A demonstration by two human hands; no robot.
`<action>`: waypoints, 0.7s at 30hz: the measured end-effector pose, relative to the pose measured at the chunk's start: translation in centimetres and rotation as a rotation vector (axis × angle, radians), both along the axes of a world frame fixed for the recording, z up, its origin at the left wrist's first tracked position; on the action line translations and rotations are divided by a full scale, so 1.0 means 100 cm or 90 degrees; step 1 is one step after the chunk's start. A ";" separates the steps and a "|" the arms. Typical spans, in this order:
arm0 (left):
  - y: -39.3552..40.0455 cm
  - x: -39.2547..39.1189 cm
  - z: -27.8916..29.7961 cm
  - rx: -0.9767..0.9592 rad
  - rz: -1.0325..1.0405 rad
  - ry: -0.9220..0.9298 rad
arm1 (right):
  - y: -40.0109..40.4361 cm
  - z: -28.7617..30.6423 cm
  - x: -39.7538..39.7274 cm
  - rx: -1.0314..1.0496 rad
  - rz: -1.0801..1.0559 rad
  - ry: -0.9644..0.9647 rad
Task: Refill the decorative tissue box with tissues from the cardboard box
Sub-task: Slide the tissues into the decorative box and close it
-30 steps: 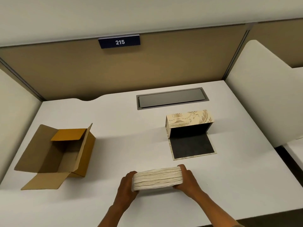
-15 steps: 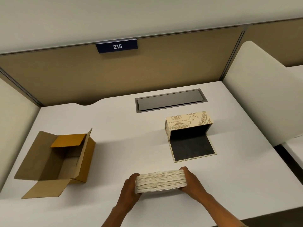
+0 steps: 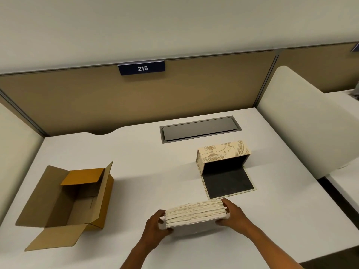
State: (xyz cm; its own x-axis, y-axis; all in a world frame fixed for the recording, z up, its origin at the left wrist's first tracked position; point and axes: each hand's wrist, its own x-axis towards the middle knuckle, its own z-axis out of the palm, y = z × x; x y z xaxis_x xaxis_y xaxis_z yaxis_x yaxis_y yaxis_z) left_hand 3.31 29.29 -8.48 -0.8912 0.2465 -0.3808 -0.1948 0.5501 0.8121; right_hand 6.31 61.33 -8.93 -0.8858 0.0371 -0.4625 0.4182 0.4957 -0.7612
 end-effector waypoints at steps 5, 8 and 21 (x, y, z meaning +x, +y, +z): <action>-0.007 -0.012 0.016 0.157 0.019 -0.097 | 0.010 0.031 -0.003 -0.077 -0.078 -0.030; -0.001 -0.014 0.024 0.224 0.039 -0.178 | 0.015 0.045 -0.002 -0.155 -0.156 -0.054; 0.086 -0.027 0.031 0.254 0.142 -0.229 | 0.073 0.051 -0.006 -0.231 -0.294 -0.092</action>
